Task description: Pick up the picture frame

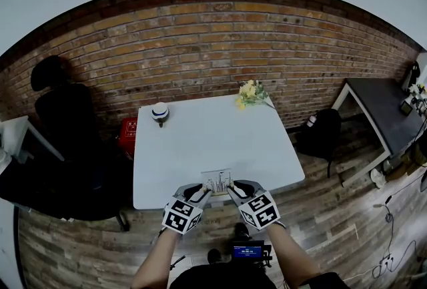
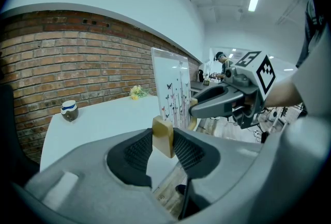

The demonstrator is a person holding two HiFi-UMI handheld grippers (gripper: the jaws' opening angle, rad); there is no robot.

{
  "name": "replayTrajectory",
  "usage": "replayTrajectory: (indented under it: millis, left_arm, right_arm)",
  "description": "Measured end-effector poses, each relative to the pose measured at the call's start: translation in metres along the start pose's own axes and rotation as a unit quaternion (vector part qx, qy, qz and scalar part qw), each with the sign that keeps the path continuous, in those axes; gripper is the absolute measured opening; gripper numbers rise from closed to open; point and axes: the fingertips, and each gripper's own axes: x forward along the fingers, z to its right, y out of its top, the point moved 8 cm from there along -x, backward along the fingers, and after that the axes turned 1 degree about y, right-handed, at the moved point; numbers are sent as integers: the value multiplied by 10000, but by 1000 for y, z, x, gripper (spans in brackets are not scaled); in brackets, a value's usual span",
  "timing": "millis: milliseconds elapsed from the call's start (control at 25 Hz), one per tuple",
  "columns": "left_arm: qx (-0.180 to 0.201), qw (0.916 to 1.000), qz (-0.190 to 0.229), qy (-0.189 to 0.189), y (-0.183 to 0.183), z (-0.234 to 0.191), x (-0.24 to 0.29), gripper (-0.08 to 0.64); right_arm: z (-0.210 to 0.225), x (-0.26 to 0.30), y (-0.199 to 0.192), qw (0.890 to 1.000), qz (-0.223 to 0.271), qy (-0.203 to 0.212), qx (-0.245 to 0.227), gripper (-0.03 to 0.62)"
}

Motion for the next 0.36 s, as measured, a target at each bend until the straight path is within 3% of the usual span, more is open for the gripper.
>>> replayTrajectory:
  millis: [360]
  left_arm:
    - [-3,10000,18,-3,4,-4,-1,130]
  right_arm:
    - [1,2,6,10000,-29,-14,-45,100]
